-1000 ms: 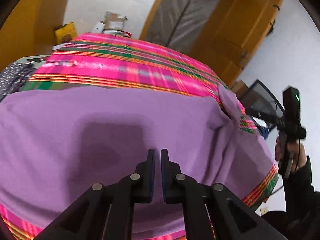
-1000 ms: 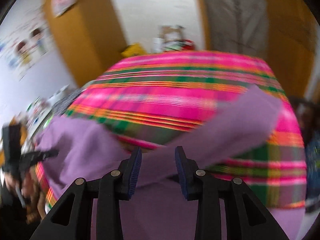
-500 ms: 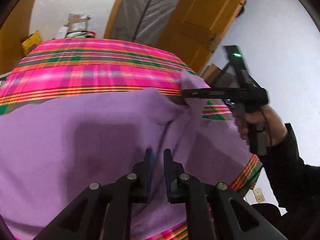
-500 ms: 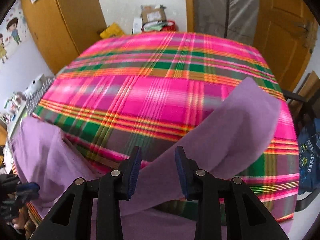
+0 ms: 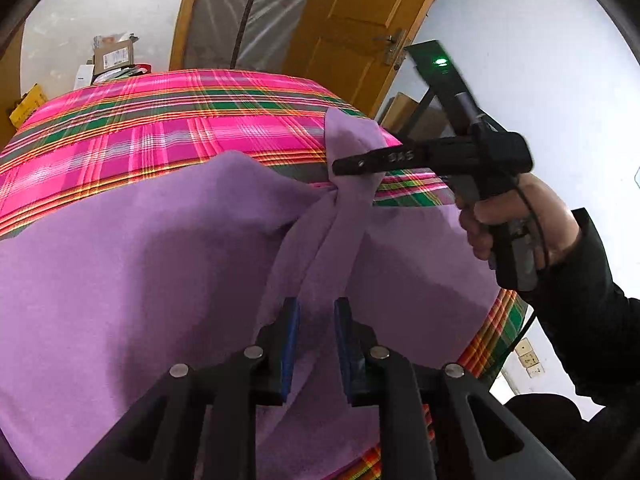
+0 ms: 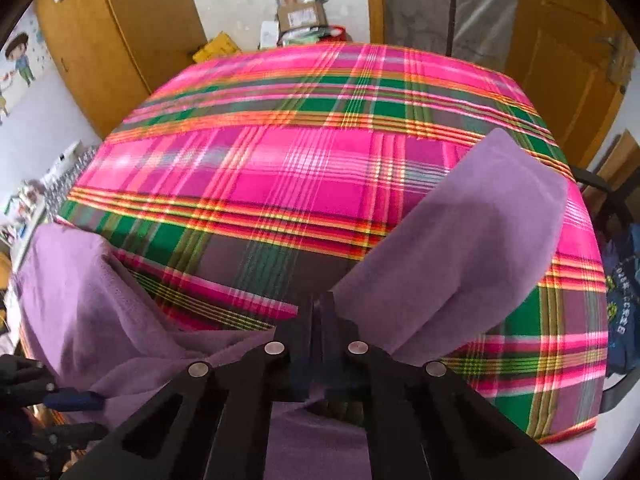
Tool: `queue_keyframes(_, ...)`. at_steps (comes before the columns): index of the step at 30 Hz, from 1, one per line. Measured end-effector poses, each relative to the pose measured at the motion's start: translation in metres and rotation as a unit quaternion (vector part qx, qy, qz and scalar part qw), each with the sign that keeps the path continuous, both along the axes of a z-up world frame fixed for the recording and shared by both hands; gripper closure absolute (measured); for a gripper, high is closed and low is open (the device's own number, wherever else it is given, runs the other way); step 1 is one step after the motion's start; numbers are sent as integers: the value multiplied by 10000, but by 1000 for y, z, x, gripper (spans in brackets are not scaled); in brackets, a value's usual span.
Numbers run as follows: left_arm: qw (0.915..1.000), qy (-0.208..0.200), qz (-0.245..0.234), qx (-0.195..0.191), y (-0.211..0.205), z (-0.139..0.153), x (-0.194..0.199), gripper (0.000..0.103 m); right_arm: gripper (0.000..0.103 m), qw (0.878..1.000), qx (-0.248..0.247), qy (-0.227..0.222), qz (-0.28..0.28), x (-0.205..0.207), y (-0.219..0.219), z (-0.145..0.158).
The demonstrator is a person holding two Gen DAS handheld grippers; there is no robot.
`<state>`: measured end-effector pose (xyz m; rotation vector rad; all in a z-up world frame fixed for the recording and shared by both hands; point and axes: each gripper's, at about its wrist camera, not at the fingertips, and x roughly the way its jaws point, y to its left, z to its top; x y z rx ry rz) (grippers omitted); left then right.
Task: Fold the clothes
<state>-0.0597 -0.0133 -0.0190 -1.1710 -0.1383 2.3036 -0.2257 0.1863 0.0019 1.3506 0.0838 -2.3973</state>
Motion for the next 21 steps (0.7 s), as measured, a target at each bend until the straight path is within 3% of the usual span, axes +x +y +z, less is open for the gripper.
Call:
queue_keyframes(9, 9999, 44, -44, -160, 6, -3, -7, 84, 99, 9974, -665, 149, -217, 23, 26, 13)
queue_keyframes(15, 9995, 85, -207, -205, 18, -1, -21, 74, 91, 9930, -1134, 131, -317, 37, 41, 16)
queue_keyframes(21, 9993, -63, -295, -226, 29, -8, -37, 73, 89, 9914, -1266, 82, -329, 40, 48, 14)
